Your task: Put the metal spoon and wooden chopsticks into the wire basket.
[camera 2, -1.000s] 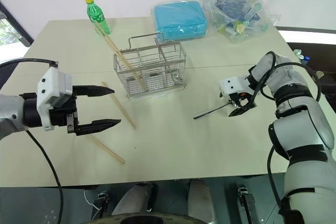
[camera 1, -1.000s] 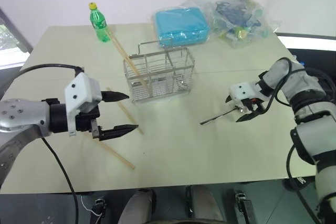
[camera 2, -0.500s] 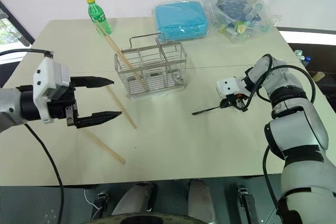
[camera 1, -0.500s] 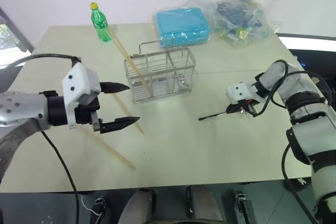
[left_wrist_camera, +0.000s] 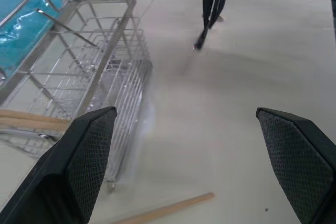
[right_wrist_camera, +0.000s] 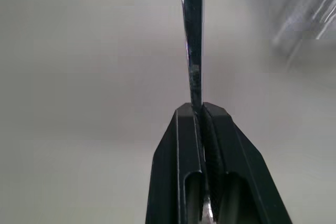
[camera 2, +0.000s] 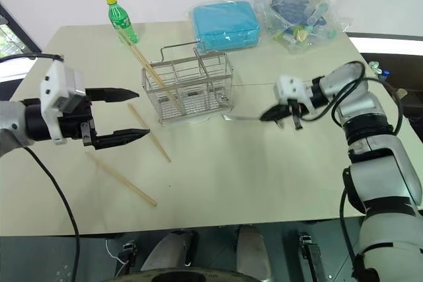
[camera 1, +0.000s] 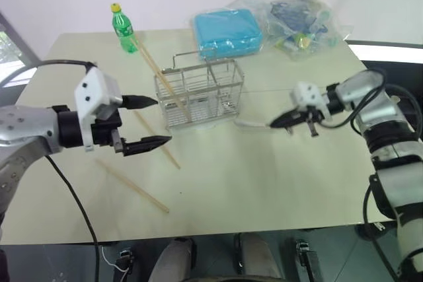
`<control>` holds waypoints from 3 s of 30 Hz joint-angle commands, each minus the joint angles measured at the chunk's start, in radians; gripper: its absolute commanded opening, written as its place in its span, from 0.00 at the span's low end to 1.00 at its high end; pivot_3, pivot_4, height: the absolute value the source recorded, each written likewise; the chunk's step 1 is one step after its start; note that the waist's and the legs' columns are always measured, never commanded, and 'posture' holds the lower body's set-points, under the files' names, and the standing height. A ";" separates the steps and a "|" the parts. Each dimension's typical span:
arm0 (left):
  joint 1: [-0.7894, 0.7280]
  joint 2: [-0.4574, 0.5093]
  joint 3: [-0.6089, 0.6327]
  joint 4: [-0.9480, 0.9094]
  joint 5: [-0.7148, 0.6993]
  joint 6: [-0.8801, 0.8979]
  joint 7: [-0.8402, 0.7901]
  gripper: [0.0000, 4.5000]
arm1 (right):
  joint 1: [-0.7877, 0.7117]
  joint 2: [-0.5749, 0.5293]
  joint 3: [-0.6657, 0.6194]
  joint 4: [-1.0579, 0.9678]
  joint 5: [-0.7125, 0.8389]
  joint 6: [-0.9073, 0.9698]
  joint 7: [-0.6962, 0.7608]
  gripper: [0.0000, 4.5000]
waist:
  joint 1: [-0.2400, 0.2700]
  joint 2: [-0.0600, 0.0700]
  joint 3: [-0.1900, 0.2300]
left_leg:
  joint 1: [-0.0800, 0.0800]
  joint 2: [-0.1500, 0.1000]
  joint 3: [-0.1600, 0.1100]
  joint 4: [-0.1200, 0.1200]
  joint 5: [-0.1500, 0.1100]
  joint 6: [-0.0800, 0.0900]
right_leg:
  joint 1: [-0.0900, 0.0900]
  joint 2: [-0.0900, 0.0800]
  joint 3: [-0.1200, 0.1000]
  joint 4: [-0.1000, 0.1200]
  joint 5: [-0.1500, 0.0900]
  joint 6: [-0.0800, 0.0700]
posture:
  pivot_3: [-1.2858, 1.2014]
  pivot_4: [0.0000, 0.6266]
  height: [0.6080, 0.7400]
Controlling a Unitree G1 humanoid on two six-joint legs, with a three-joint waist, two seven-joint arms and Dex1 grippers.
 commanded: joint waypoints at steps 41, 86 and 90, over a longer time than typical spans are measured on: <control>-0.150 -0.204 0.241 0.071 -0.065 0.170 0.490 1.00 | -0.088 0.389 -0.416 -0.418 0.250 0.538 -0.692 0.97 | 0.007 -0.006 -0.003 | -0.002 -0.001 0.001 0.002 0.001 0.000 | -0.008 -0.001 0.002 0.012 0.002 -0.001 | 0.52 0.24 0.92; -0.452 -1.002 0.638 0.339 -0.061 0.868 2.106 1.00 | 0.456 0.135 -0.414 -1.162 0.700 0.911 -0.694 0.97 | 0.059 -0.023 -0.011 | -0.002 -0.001 0.004 0.016 -0.005 -0.002 | -0.005 -0.001 0.001 0.013 0.002 0.001 | 0.52 0.24 0.92; -0.443 -1.019 0.647 0.336 -0.144 0.868 2.182 0.81 | 0.463 0.135 -0.412 -1.163 0.698 0.904 -0.706 0.99 | 0.060 -0.023 -0.011 | -0.003 -0.001 0.004 0.016 -0.005 -0.002 | -0.005 -0.001 0.001 0.013 0.002 0.001 | 0.52 0.24 0.92</control>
